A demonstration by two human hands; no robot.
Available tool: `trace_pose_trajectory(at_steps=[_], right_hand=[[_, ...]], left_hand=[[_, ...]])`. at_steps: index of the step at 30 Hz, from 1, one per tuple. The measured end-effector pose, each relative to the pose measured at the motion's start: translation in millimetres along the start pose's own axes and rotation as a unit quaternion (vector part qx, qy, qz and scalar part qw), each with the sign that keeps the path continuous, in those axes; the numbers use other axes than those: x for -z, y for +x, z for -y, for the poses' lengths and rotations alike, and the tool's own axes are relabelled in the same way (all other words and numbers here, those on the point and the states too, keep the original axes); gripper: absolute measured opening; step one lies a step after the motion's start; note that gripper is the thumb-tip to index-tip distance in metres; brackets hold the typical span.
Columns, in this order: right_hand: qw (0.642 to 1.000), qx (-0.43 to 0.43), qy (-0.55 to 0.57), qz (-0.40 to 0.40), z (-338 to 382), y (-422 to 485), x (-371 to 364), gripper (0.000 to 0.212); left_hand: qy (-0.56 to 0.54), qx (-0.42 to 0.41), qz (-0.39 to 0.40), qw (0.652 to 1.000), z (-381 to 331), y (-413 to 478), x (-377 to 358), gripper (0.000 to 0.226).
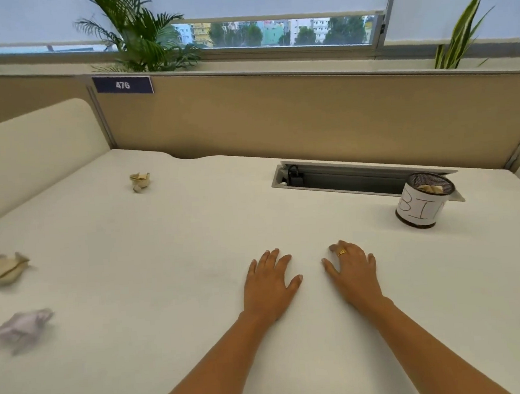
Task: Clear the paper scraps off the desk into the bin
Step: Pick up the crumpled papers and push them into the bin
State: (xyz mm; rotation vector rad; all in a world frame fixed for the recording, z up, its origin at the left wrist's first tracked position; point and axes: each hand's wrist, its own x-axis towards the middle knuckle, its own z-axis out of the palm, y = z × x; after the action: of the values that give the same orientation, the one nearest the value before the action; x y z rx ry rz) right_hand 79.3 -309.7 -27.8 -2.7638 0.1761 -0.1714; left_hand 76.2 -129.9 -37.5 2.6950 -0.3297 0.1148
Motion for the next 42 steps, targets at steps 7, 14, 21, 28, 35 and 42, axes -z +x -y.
trace_pose_trajectory(at_steps=[7,14,21,28,35,42], right_hand=[[0.995,0.082,0.002,0.049,74,-26,-28,0.045],[0.962,0.235,0.027,0.136,193,-63,-62,0.045],[0.948,0.268,0.018,0.171,228,-67,-75,0.043],[0.938,0.291,-0.004,0.186,294,-68,-97,0.042],[0.932,0.307,-0.031,0.192,352,-57,-116,0.044],[0.922,0.332,0.021,0.200,430,-49,-129,0.048]], left_hand=[[0.025,0.077,-0.033,0.996,65,-82,43,0.054],[0.129,0.181,-0.147,0.964,136,-167,96,0.044],[0.240,0.235,-0.174,0.926,174,-185,128,0.058],[0.177,0.250,-0.157,0.939,245,-189,158,0.059],[0.070,0.184,-0.153,0.968,297,-178,171,0.043],[-0.020,0.153,-0.235,0.960,360,-187,198,0.019]])
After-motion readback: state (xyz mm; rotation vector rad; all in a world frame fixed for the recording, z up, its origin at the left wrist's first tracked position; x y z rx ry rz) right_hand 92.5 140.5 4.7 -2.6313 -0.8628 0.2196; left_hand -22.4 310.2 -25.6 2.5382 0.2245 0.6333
